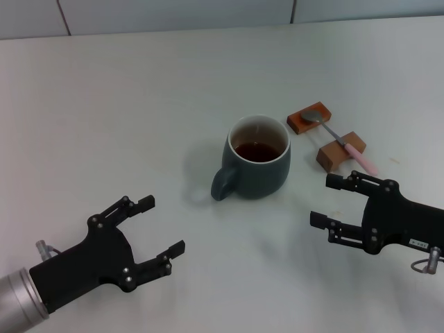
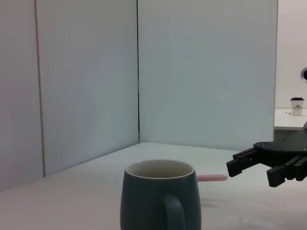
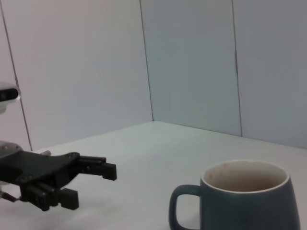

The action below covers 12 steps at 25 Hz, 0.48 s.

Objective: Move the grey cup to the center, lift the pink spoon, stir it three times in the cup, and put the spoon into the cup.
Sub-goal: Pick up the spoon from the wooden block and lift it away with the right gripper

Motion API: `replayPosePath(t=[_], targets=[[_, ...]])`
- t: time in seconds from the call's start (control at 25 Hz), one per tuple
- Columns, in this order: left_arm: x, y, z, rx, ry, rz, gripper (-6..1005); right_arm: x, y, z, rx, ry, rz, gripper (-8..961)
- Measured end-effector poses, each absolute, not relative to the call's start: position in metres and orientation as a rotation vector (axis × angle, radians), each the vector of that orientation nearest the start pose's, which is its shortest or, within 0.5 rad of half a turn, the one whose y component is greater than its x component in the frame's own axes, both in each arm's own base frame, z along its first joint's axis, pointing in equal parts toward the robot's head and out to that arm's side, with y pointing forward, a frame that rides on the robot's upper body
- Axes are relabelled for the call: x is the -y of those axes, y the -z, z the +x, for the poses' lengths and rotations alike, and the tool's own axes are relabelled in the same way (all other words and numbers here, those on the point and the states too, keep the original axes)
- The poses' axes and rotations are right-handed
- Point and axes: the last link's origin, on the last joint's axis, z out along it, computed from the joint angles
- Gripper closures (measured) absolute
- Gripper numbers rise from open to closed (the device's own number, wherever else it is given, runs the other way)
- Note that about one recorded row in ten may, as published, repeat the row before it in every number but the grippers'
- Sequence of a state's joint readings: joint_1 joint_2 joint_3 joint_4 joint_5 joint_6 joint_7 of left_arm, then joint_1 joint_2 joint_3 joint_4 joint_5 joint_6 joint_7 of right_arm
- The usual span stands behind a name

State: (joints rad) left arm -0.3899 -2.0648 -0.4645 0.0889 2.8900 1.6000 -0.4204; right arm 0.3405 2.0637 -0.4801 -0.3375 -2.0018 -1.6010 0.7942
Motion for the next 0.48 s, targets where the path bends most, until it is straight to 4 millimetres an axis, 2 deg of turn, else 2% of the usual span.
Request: replayPosePath(t=[0.12, 0.16, 0.2, 0.32, 0.36, 0.4, 0.48], targets=[[-0.223, 0.064, -0.313, 0.271, 0.872, -2.504, 152, -0.238, 0.022, 0.323, -0.501, -0.894, -2.526, 200], [-0.223, 0.063, -0.313, 0.273, 0.874, -2.499, 137, -0.228, 0.010, 0.318, -0.540, -1.049, -2.459, 200], [-0.224, 0.062, -0.312, 0.278, 0.880, -2.487, 137, -0.228, 0.010, 0.318, -0.540, -1.049, -2.459, 200], [-0.226, 0.060, -0.312, 0.297, 0.896, -2.447, 137, -0.204, -0.013, 0.315, -0.612, -1.333, -2.259, 200], [-0.227, 0.059, -0.312, 0.302, 0.900, -2.434, 137, -0.189, -0.027, 0.316, -0.706, -1.496, -2.119, 200], [-0.227, 0.059, -0.312, 0.302, 0.900, -2.434, 137, -0.189, -0.027, 0.316, -0.706, -1.496, -2.119, 200], [-0.227, 0.058, -0.311, 0.307, 0.907, -2.430, 137, -0.180, -0.036, 0.320, -0.881, -1.632, -1.999, 200]])
